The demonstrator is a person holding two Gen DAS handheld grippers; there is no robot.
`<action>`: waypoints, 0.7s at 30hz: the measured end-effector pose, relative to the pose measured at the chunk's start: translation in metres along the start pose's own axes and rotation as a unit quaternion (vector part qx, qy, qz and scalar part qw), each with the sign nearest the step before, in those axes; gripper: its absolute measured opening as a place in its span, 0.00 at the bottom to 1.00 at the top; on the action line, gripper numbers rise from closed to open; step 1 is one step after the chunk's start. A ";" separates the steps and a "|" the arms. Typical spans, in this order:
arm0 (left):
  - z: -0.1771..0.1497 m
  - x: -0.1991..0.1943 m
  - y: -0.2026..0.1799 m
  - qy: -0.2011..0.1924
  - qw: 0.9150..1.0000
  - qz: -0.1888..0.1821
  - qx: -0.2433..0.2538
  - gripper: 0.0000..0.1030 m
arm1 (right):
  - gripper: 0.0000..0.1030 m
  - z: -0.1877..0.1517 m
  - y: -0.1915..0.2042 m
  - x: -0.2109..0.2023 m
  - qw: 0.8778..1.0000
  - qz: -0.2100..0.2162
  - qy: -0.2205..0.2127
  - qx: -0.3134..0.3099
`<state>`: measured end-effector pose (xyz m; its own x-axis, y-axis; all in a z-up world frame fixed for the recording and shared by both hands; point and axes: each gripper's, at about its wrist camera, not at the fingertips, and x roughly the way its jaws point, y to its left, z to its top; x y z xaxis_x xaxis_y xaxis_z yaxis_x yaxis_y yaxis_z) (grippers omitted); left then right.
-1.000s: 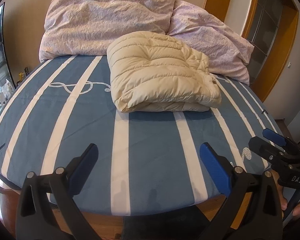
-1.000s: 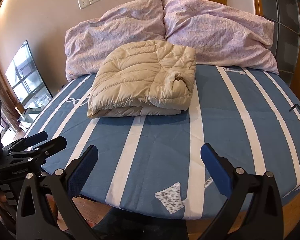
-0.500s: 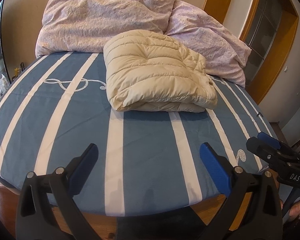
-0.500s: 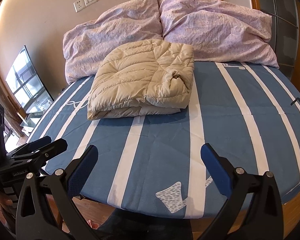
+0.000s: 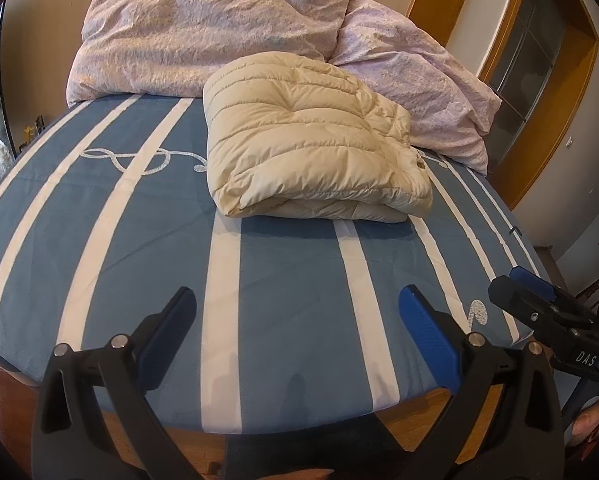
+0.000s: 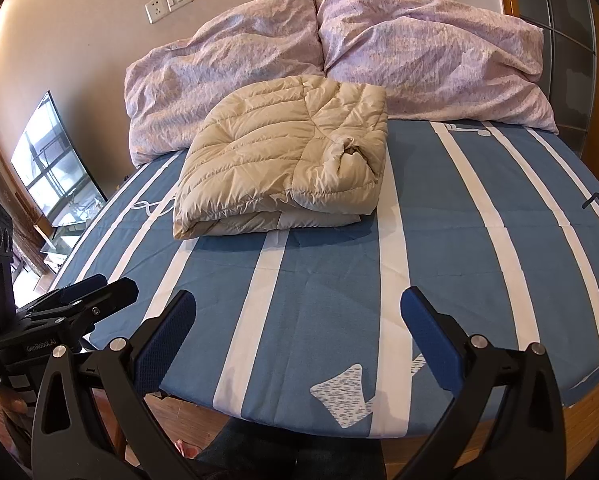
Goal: Fold large clothes
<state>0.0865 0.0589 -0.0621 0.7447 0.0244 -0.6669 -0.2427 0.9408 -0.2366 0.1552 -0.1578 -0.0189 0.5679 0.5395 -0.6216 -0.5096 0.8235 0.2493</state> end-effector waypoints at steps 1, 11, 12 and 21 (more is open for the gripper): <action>0.000 0.000 0.000 0.000 1.000 -0.001 0.000 0.98 | 0.99 0.000 0.000 0.000 1.000 0.000 0.000 0.000; 0.000 0.001 -0.001 0.000 1.000 -0.001 0.000 0.98 | 0.99 -0.001 0.001 0.002 1.000 0.000 0.001 -0.001; 0.000 0.001 -0.001 0.000 1.000 -0.001 0.001 0.98 | 0.99 0.000 0.001 0.002 1.000 0.000 0.001 0.000; 0.000 0.001 0.000 -0.001 1.000 -0.002 0.000 0.98 | 0.99 -0.001 0.002 0.005 1.000 0.001 0.005 0.000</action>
<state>0.0869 0.0587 -0.0625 0.7465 0.0220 -0.6650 -0.2398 0.9412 -0.2380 0.1565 -0.1530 -0.0219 0.5595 0.5396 -0.6291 -0.5109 0.8222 0.2509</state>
